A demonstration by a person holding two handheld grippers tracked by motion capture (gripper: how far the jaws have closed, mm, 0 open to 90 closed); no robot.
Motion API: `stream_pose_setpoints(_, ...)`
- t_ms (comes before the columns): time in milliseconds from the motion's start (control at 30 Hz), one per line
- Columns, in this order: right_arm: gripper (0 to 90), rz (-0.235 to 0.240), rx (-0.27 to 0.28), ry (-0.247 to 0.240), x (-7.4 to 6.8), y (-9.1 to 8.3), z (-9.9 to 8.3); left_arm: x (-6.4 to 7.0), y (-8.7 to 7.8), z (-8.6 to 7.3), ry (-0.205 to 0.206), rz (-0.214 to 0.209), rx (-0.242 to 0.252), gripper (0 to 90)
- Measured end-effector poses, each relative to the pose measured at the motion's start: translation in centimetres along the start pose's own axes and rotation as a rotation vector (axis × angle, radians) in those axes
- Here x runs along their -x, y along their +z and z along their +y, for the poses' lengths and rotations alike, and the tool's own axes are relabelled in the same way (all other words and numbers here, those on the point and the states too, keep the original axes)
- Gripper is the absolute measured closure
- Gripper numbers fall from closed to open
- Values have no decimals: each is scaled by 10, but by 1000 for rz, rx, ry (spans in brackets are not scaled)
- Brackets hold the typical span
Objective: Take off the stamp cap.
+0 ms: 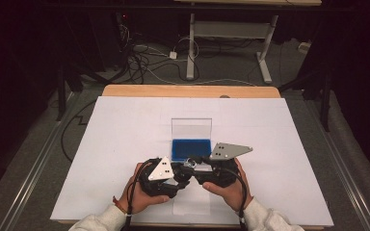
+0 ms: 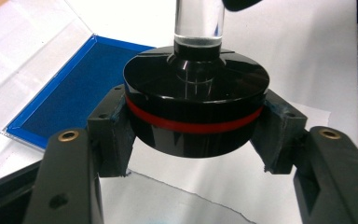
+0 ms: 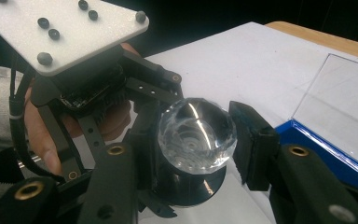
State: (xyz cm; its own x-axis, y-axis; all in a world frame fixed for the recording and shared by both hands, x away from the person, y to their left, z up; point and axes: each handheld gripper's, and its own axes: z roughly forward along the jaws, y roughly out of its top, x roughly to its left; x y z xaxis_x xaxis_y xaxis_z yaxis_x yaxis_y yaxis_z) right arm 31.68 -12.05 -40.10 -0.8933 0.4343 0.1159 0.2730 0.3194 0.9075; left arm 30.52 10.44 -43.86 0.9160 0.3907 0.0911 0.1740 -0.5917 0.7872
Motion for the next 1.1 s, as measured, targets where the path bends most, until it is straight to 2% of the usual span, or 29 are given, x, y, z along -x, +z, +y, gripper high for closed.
stream_pose_setpoints(133,568,3,-1,15,0,0,-1,2,0,0,3,7,-6,369)
stream_pose_setpoints(300,568,33,2,49,5,-1,-2,7,-3,2,49,58,-26,369)
stream_pose_setpoints(733,568,56,-2,86,9,-3,-2,10,-4,4,78,81,-29,369)
stream_pose_setpoints(933,568,47,-16,78,9,-2,-2,9,-1,3,81,89,-44,369)
stream_pose_setpoints(1100,568,36,-17,83,8,-2,-3,6,-1,1,62,60,-27,370)
